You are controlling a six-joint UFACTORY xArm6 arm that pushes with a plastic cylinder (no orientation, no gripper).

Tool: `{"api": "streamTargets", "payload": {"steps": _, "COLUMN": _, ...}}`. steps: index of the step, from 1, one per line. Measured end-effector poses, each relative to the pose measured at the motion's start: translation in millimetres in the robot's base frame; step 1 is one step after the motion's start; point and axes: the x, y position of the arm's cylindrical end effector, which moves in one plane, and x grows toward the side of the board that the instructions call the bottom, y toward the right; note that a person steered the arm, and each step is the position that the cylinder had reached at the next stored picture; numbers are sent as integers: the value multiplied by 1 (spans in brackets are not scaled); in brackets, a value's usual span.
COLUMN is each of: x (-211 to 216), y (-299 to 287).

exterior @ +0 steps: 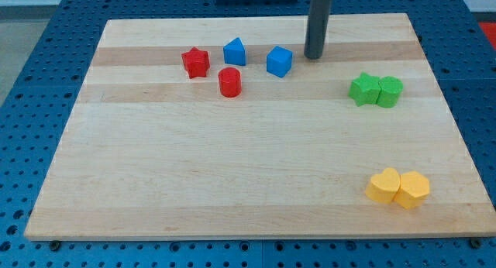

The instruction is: Move the green star to the bottom left of the green circle

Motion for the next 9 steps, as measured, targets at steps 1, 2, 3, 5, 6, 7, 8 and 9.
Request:
{"api": "streamTargets", "payload": {"steps": 1, "x": 13, "y": 23}}
{"api": "streamTargets", "payload": {"steps": 2, "x": 24, "y": 48}}
{"api": "streamTargets", "payload": {"steps": 3, "x": 29, "y": 72}}
{"api": "streamTargets", "payload": {"steps": 5, "x": 54, "y": 91}}
{"api": "streamTargets", "payload": {"steps": 6, "x": 69, "y": 94}}
{"api": "streamTargets", "payload": {"steps": 7, "x": 78, "y": 94}}
{"api": "streamTargets", "payload": {"steps": 8, "x": 78, "y": 84}}
{"api": "streamTargets", "payload": {"steps": 9, "x": 78, "y": 67}}
